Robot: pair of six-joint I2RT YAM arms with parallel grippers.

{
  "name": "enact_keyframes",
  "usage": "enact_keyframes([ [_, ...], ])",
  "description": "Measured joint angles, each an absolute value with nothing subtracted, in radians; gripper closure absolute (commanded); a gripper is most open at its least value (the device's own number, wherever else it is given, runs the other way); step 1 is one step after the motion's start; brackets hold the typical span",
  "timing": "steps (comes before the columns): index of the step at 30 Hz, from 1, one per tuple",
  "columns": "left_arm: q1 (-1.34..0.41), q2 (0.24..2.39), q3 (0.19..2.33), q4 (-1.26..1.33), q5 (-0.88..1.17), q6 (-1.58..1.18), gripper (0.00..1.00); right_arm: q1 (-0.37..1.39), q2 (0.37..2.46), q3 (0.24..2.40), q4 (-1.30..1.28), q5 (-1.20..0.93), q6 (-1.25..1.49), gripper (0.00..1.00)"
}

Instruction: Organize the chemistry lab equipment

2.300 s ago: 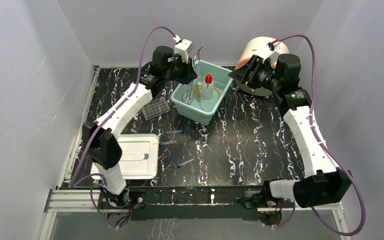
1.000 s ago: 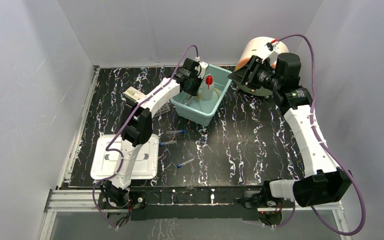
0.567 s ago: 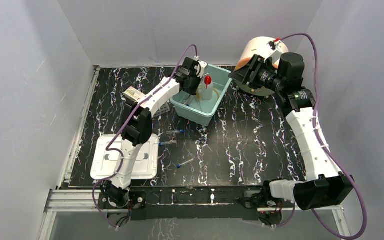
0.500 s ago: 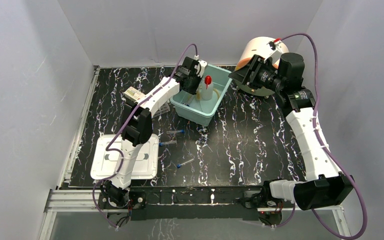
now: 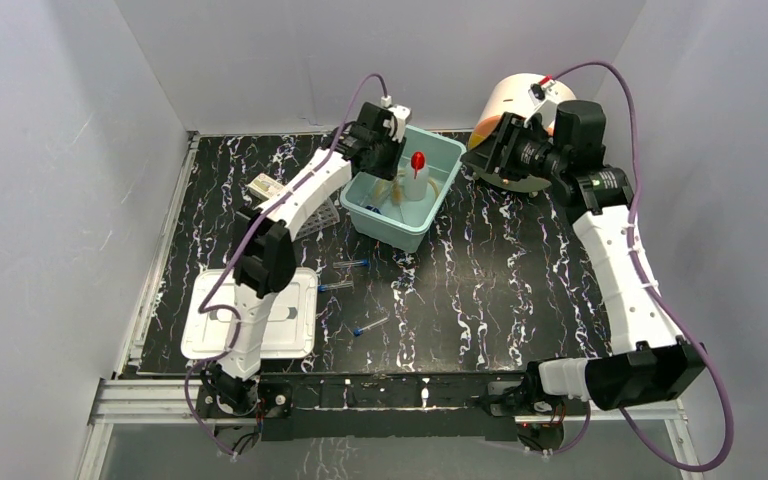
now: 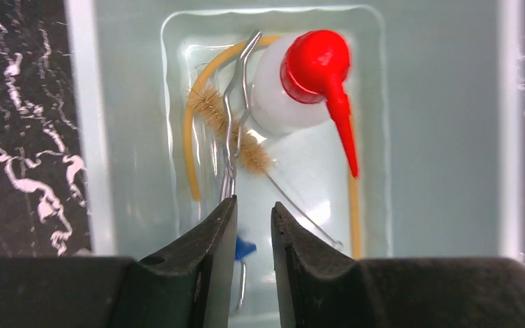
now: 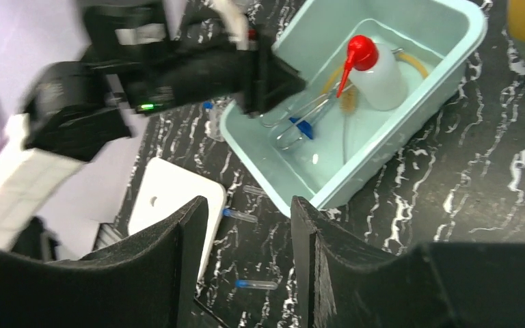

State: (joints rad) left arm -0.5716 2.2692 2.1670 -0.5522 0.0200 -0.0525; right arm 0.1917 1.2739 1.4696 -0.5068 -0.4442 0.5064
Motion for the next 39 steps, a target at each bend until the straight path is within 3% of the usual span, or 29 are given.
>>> enact_keyframes([
  [8, -0.569, 1.906, 1.965, -0.506, -0.004, -0.141, 0.67, 0.226, 1.343, 1.533, -0.607, -0.416, 0.385, 0.42],
  [21, -0.44, 1.452, 1.33, -0.458, -0.297, -0.403, 0.41, 0.657, 1.386, 1.468, -0.522, -0.245, 0.258, 0.4],
  [26, -0.311, 1.357, 1.25, -0.508, -0.286, -0.521, 0.32, 0.812, 1.411, 1.423, -0.513, -0.169, 0.175, 0.42],
  [39, -0.096, 1.341, 1.078, -0.548, -0.088, -0.687, 0.29, 1.02, 1.705, 1.398, -0.418, -0.039, -0.024, 0.39],
])
